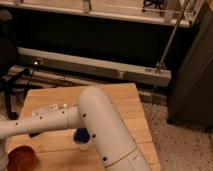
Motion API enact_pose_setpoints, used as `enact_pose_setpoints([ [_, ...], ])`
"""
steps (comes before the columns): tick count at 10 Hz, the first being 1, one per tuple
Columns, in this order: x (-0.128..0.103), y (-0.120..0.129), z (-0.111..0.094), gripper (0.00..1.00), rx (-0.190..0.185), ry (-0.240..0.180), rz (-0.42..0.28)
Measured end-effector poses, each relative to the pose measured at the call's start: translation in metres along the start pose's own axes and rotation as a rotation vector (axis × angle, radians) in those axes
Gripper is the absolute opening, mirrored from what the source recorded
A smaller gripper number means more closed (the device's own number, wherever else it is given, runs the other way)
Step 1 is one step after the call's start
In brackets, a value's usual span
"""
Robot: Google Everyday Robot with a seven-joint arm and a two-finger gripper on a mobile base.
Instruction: Push the ceramic bowl across the table
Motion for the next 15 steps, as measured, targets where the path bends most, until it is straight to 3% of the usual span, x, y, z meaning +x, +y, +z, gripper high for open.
enact_pose_setpoints([
  [3,0.001,0.012,0.004,0.0,-0.099,0.003,-0.037],
  [6,0.006,0.02,-0.001,0.0,-0.201,0.044,-0.054],
  [10,0.007,0.049,-0.009,0.0,-0.323,0.106,-0.02],
  [13,0.011,0.073,-0.027,0.0,-0.408,0.171,0.03],
  [15,0.019,0.097,-0.058,0.0,-0.479,0.256,0.093],
])
